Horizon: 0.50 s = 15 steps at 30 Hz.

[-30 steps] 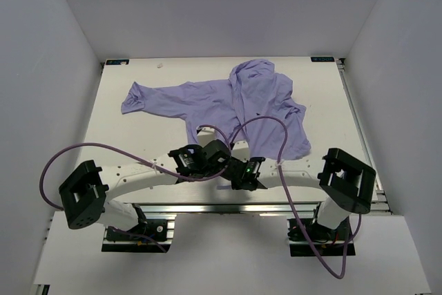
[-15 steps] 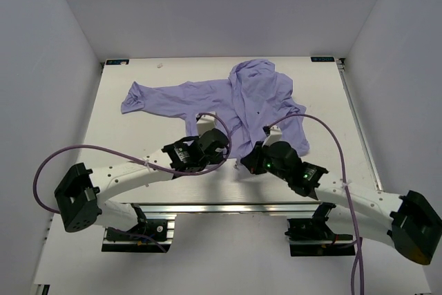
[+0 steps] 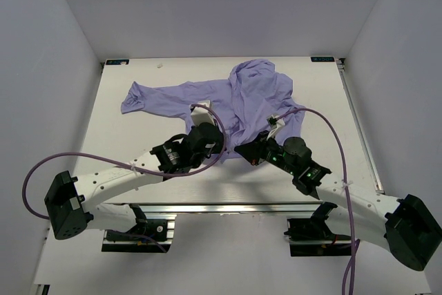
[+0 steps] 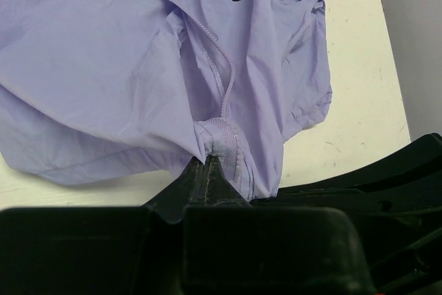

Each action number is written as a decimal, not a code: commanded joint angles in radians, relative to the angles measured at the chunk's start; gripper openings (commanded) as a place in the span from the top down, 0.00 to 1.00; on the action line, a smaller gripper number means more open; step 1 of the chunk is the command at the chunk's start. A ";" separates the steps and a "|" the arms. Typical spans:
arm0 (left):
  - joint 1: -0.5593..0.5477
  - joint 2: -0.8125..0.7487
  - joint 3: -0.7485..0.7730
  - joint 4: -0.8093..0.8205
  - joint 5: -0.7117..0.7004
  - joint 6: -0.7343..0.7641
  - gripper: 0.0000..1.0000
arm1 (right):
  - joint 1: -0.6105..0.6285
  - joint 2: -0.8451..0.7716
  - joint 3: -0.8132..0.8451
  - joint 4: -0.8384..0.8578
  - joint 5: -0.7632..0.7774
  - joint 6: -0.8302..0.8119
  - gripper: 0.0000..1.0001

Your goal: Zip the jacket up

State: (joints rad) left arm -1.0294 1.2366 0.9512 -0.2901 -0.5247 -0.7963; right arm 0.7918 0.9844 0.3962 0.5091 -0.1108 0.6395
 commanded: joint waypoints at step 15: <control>0.006 -0.029 -0.009 -0.007 -0.031 -0.027 1.00 | -0.008 -0.052 0.012 0.051 0.043 0.014 1.00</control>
State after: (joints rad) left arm -1.0290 1.2362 0.9436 -0.2920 -0.5362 -0.8135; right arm 0.7864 0.9543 0.3962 0.5232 -0.0910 0.6483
